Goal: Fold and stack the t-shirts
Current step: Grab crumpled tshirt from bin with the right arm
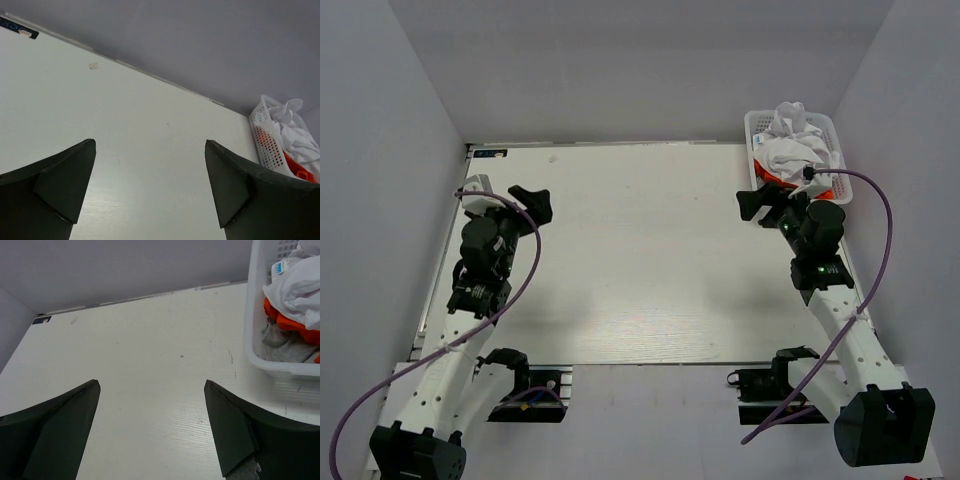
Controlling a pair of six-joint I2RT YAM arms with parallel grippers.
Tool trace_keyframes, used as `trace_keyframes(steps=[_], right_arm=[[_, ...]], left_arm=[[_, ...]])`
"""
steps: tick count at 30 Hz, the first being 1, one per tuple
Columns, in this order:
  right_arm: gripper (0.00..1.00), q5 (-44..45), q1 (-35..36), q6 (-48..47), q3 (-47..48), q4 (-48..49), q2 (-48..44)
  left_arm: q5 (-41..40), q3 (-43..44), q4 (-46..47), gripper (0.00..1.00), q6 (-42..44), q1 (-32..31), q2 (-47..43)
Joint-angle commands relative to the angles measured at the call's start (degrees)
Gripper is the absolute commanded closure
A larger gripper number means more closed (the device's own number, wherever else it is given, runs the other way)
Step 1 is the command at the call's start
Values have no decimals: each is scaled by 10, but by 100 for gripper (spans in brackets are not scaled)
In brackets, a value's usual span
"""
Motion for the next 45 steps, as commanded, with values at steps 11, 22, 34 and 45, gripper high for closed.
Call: trace_keyframes(steps=[11,22,34,45], right_arm=[[10,149,-5,28,81,-74,70],[10,216,-35,-85,443,-262,455],[10,232,-94,-172,896,-376,801],[55,229,-95,-240,866,-299,829]], left_arm=[[-58,87,-126,0,-2,4,32],[-70,140,-127,0,3,4,135],[-53,163,-128,0,21,4,202],[-46,173,-123,0,21,4,258]])
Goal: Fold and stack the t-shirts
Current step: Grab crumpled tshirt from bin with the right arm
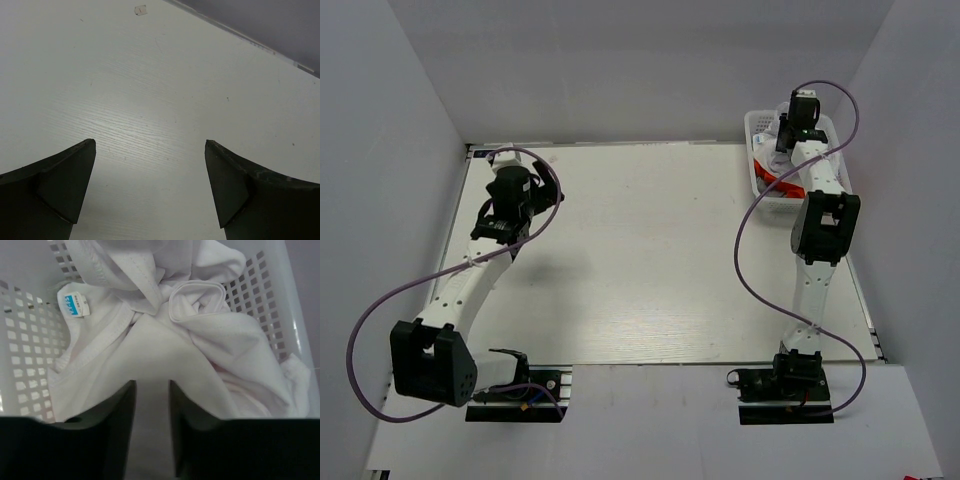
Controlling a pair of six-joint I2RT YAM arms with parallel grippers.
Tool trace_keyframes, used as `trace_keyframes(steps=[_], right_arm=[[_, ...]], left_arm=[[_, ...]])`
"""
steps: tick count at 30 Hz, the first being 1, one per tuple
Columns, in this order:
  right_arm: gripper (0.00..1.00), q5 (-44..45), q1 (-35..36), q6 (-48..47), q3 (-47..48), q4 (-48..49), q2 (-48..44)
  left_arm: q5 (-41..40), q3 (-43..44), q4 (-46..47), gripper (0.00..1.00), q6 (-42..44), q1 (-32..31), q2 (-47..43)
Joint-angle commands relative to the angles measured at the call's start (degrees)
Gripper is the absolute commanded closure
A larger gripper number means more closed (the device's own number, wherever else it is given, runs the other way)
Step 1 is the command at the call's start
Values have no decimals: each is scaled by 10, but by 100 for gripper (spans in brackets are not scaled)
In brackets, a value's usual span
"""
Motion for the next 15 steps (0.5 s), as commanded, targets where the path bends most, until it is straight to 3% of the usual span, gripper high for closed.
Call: trace_keyframes(steps=[1,4,6,13,15], right_arm=[[67,-2,2,-18,3,40,2],[95,-8,1,0,-4,57,-10],[100,-19,2,6,-4,61,-18],[100,-55,3,2,-12,30,-58],[46,-62,3,-3,-23,7,-75]], left_arm=[[13,33,2,0,5,3,7],[13,33,2,0,5,3,7],[13,33,2,0,5,3,7],[13,28,2,0,5,3,-3],[13,28,2,0,5,3,-3]])
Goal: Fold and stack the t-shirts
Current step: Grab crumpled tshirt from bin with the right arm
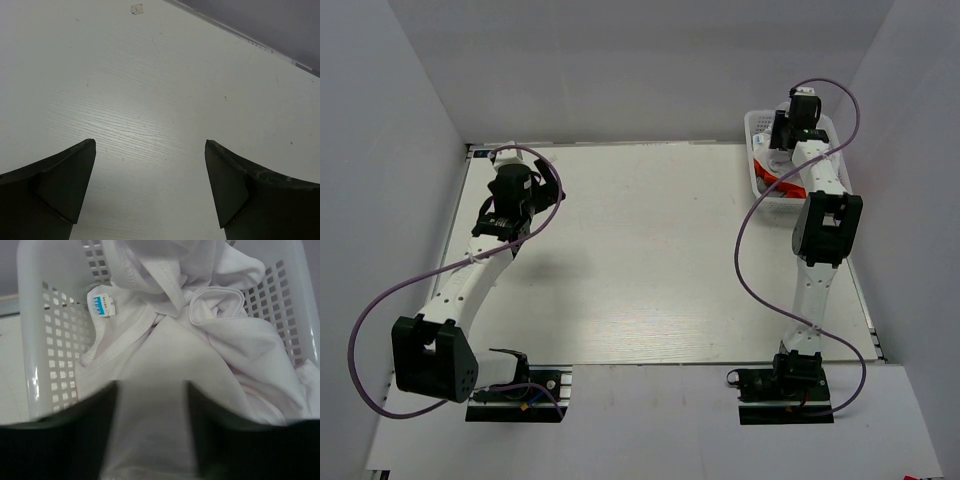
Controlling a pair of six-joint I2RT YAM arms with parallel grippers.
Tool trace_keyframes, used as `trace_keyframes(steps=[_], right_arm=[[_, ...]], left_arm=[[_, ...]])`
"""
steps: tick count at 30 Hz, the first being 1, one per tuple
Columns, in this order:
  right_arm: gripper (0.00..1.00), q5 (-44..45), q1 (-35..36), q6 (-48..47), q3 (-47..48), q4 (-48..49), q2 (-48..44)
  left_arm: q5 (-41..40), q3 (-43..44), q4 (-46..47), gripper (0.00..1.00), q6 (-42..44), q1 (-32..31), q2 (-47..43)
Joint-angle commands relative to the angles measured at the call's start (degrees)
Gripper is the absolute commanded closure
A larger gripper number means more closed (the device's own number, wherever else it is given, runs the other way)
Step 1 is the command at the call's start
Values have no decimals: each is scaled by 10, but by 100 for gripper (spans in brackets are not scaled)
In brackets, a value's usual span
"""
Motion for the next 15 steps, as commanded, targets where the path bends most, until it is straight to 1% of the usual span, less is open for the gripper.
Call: trace_keyframes(steps=[1,7,10,12,14,15], right_arm=[[10,-18,0,-25,-19,-27,-72],[10,9,1,-61,-79,-69,-100],[10,17,1,-70,-79,-78,-90],[13,20,1,-68,-65,-92,-72],[13,17,2,-67,-58,-99,-64],[15,16,1,-65,-57,-97,-62]], left_arm=[[4,18,-3,0,5,3,-21],[4,18,-14,0,11,3,-21],[9,18,-14,0,11,3,-21],[9,18,-19,0,11,3,-21],[9,18,-25,0,11,3,-21],[9,18,-25,0,11,3,-21]])
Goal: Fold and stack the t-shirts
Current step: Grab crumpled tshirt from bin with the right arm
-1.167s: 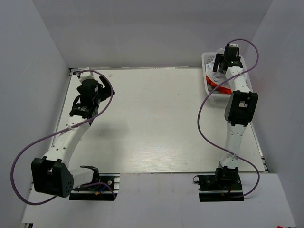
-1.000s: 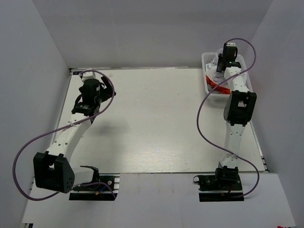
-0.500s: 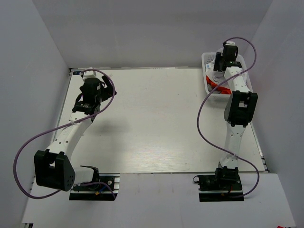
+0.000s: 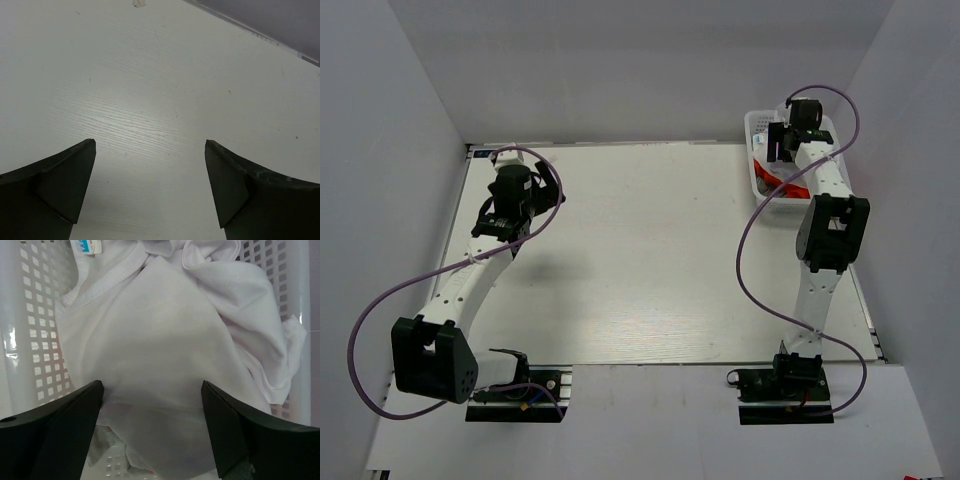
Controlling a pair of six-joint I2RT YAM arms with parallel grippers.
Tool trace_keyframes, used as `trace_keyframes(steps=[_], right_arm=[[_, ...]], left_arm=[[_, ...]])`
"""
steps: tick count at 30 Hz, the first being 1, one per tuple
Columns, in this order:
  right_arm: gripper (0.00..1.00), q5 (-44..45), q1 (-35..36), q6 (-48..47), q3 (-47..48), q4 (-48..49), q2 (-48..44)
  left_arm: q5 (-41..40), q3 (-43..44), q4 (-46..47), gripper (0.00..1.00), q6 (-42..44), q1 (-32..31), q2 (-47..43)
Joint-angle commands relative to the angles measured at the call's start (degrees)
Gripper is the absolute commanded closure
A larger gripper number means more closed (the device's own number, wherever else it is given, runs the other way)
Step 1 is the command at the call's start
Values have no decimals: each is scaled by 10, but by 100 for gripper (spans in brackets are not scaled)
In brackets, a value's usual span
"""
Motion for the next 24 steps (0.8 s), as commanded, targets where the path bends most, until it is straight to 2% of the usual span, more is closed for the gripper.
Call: trace_keyframes(steps=[1,3,4,6,7,15,19,23,24], right_arm=[[20,5,0,-8,14,-16,13],[32,1,-1,-7,16,-15,14],[52,-1,-1,-4,18,-18,13],[75,-1,1,4,23,-21,11],[100,5,0,6,23,-20,8],[100,3,1,43,4,15,-74],[100,-60,1,60,-1,60,-147],[100,-166,2,77,-8,124,-219],[100,-215,3,83,-1,137,-248]], left_arm=[[7,18,-10,0,5,3,-18],[7,18,-10,0,5,3,-18],[7,18,-10,0,5,3,-18],[7,18,-15,0,5,3,-18],[7,18,-15,0,10,3,-18],[2,12,-9,0,10,3,-53],[2,12,-4,0,15,3,-73],[7,12,-9,0,15,3,-87],[7,12,-9,0,9,3,-95]])
